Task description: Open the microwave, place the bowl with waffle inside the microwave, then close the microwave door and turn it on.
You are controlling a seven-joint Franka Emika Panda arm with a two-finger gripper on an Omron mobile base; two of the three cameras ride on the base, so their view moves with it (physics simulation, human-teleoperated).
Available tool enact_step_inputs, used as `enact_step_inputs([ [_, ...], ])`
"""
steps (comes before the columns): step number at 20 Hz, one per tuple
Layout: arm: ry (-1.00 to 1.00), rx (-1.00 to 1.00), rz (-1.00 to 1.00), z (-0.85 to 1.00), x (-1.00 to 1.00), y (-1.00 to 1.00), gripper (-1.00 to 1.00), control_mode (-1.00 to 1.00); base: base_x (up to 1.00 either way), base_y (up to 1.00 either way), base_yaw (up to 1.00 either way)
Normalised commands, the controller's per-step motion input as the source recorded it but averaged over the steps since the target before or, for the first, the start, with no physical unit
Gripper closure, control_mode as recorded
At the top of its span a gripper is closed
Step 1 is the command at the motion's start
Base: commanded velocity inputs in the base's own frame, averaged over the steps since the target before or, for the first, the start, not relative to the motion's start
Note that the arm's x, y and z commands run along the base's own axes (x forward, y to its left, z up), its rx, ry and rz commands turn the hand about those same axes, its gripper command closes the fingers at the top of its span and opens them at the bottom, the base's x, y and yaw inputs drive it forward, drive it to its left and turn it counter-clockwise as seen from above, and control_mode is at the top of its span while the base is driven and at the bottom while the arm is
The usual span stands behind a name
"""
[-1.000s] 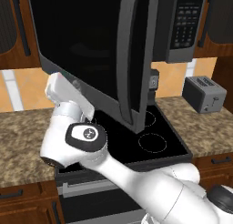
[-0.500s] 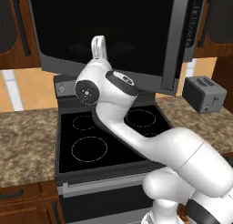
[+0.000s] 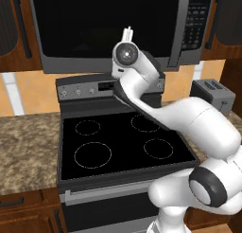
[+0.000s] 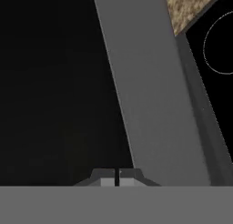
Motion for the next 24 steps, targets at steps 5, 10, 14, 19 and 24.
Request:
enact_step_inputs([
  [5, 0.12, 0.16, 0.11, 0.00, 1.00, -0.54, 1.00, -1.00, 0.00, 0.00, 0.00],
  [10, 0.19, 0.10, 0.11, 0.00, 1.00, -0.38, 1.00, -1.00, 0.00, 0.00, 0.00],
  [14, 0.25, 0.04, 0.09, -0.02, 1.00, -0.26, 1.00, -1.00, 0.00, 0.00, 0.00],
  [19, 0.03, 0.07, 0.07, 0.02, -0.14, -0.83, 1.00, -1.00, 0.00, 0.00, 0.00],
  [24, -0.14, 0.11, 0.08, 0.10, -1.00, -1.00, 1.00, -1.00, 0.00, 0.00, 0.00],
])
